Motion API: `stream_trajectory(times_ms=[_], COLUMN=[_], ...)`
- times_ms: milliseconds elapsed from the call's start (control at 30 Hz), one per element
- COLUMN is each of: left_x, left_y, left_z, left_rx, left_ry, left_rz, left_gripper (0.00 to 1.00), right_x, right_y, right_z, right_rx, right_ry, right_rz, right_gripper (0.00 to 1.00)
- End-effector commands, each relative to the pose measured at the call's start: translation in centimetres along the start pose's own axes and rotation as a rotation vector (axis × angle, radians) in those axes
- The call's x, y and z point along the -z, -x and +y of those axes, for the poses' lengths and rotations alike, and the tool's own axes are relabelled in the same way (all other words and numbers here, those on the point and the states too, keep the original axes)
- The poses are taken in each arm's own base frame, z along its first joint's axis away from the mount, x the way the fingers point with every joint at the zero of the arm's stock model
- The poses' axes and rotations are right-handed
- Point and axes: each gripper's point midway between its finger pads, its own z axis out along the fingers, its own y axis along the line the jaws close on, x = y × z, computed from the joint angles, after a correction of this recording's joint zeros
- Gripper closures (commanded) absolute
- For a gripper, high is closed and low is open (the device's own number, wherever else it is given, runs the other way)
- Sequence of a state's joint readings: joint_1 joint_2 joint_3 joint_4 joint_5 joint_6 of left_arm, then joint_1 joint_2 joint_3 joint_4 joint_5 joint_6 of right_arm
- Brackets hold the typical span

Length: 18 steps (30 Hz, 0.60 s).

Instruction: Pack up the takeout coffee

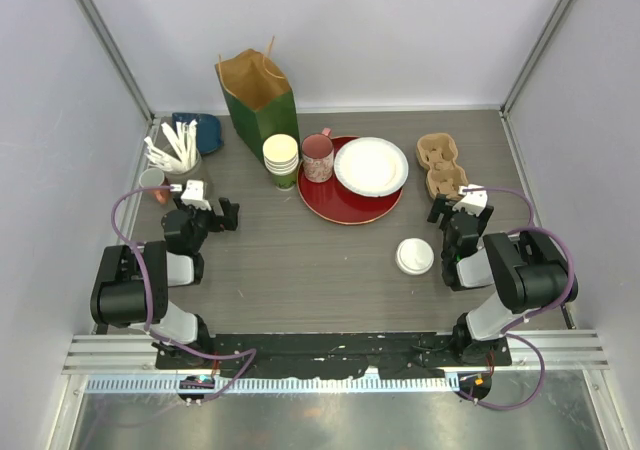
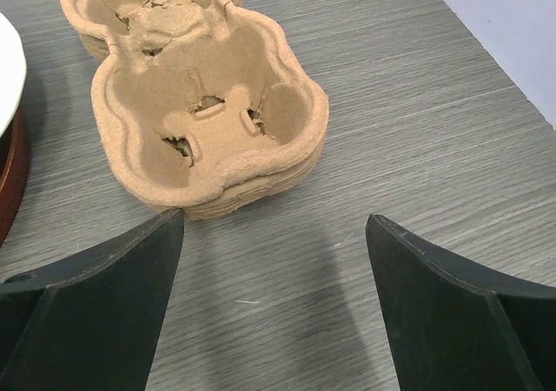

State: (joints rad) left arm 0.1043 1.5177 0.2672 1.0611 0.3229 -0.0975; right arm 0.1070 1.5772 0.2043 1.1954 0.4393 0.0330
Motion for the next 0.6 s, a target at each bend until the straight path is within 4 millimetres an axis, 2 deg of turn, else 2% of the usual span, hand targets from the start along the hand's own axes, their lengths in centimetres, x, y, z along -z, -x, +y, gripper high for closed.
stream_trajectory(times_ms=[0,100,133,167,200,233,267,300,333,367,400,433,467,500,533,567], left_x=[-0.5,-0.5,-0.4,-0.4,-0.2,-0.6,-0.8,-0.4,-0.8,-0.5,-0.1,0.2,0.7,2.1,2.4,3.2], left_y=[1.9,2.0,2.3,2.9,1.6,4.5,4.9,3.6,5.4,6.1,5.4,5.6,5.9,3.6,5.1,4.8], left_z=[0.0,-0.2,-0.1,0.9,1.1,1.0,0.7,-1.8,-2.8,-3.5,-4.8,-5.6,-6.4,-7.7,-8.9,-10.7], left_rx=[-0.026,-0.03,-0.034,-0.011,0.013,-0.002,-0.008,0.002,-0.036,-0.064,-0.088,-0.116,-0.167,-0.14,-0.14,-0.156], left_ry=[-0.011,-0.018,-0.013,0.049,0.063,0.055,0.03,-0.11,-0.17,-0.197,-0.238,-0.264,-0.304,-0.367,-0.442,-0.513], left_rz=[-0.057,-0.061,-0.07,-0.084,-0.011,-0.045,-0.012,0.089,0.072,0.066,0.107,0.118,0.126,0.248,0.257,0.301], left_gripper=[0.0,0.0,0.0,0.0,0.0,0.0,0.02,0.05,0.09,0.11,0.12,0.11,0.12,0.14,0.17,0.21], right_x=[-0.2,0.4,0.7,1.0,1.7,2.1,2.4,2.7,3.2,3.2,3.3,3.6,3.5,3.6,3.7,3.9], right_y=[3.4,4.1,4.6,4.9,6.0,6.2,6.6,7.3,7.7,9.1,9.7,9.7,11.2,11.6,11.3,12.7], right_z=[-1.0,-1.1,-1.9,-2.4,-2.8,-3.1,-3.2,-3.4,-3.7,-3.2,-2.9,-2.8,-2.0,-1.7,-1.2,-0.5], right_rx=[-0.084,-0.088,-0.115,-0.13,-0.153,-0.158,-0.166,-0.194,-0.212,-0.254,-0.263,-0.256,-0.284,-0.285,-0.271,-0.281], right_ry=[-0.067,-0.06,-0.106,-0.125,-0.133,-0.138,-0.139,-0.145,-0.153,-0.131,-0.117,-0.108,-0.071,-0.053,-0.027,0.013], right_rz=[-0.1,-0.109,-0.127,-0.138,-0.175,-0.177,-0.185,-0.199,-0.189,-0.206,-0.2,-0.169,-0.179,-0.17,-0.127,-0.141], right_gripper=[0.09,0.09,0.09,0.09,0.09,0.09,0.09,0.09,0.1,0.1,0.1,0.11,0.11,0.11,0.12,0.13])
